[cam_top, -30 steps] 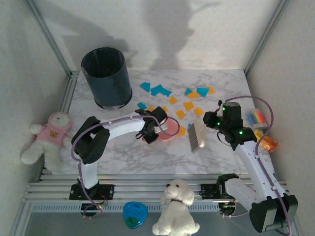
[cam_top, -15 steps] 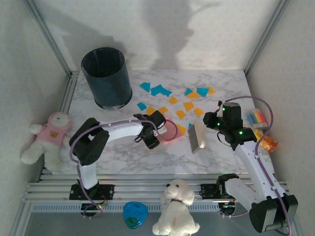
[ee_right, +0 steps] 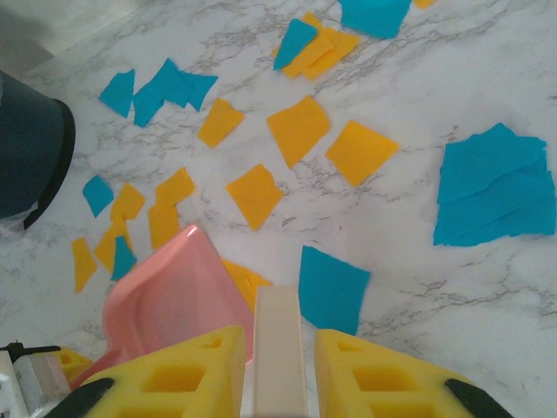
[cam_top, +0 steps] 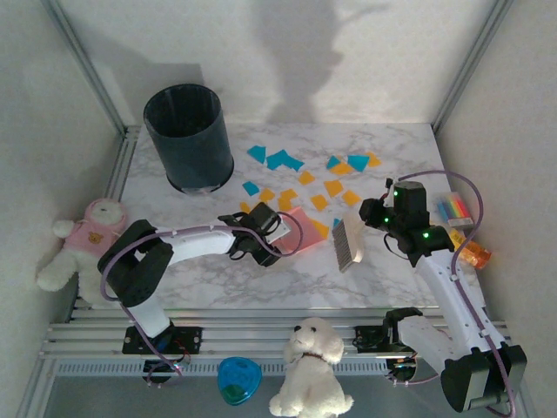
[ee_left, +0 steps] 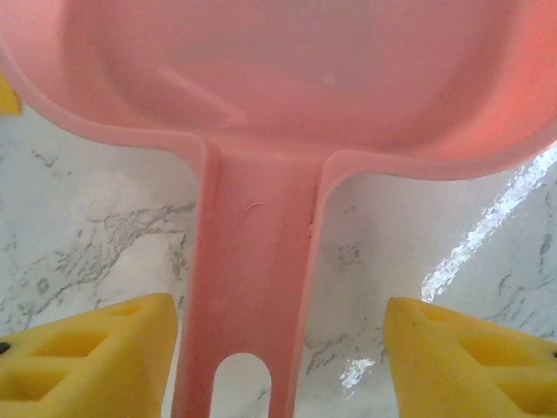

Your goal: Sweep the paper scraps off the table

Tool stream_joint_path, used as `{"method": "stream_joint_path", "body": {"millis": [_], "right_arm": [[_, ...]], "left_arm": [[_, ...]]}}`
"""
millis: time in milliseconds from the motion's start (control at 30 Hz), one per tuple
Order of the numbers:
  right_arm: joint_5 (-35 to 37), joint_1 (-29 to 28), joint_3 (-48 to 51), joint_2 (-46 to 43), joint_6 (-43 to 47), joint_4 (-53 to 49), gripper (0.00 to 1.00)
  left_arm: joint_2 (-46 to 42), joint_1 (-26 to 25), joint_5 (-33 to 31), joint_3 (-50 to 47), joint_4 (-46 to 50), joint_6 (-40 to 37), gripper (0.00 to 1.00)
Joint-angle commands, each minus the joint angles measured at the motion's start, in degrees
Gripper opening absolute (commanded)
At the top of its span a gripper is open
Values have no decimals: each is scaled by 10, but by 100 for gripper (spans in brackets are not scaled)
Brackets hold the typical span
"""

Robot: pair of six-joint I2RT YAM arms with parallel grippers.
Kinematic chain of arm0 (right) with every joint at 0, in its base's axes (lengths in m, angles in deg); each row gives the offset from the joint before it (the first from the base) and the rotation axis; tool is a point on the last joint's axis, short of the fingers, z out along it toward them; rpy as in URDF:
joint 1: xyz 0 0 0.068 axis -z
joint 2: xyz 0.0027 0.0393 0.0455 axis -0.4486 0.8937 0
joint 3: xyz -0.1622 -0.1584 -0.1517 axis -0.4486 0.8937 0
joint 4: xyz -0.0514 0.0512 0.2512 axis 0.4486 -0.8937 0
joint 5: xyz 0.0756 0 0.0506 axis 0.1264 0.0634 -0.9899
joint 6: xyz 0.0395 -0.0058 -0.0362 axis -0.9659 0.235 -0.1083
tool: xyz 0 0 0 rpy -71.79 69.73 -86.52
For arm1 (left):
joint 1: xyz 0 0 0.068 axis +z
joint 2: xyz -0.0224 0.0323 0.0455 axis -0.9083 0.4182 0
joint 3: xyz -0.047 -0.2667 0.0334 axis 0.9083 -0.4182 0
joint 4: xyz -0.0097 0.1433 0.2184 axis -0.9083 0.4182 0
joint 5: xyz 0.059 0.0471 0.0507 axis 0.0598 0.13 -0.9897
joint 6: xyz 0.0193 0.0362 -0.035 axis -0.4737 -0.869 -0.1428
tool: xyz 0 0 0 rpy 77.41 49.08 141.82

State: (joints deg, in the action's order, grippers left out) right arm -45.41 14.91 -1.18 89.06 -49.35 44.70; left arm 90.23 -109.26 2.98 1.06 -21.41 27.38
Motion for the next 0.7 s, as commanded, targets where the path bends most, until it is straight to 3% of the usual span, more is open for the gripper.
{"method": "stream_joint_path", "body": {"millis": [0,400,467,633,667], "right_arm": [[1,5,-3,-8,4,6,0],[-3,5,-3,-1,1,8,0],[-3,4,-2,2,0,9,0],[-3,4,-1,4,0,8,0],[-2,5,-1,3,1,7,0]], "left_arm": [[2,6,17,-5,-38,11,59],[36,7,19,0,-24,7,45],[38,7,23,0,-24,5,39],[46,7,29,5,-15,2,0],[47,7,27,7,-13,1,0]]}}
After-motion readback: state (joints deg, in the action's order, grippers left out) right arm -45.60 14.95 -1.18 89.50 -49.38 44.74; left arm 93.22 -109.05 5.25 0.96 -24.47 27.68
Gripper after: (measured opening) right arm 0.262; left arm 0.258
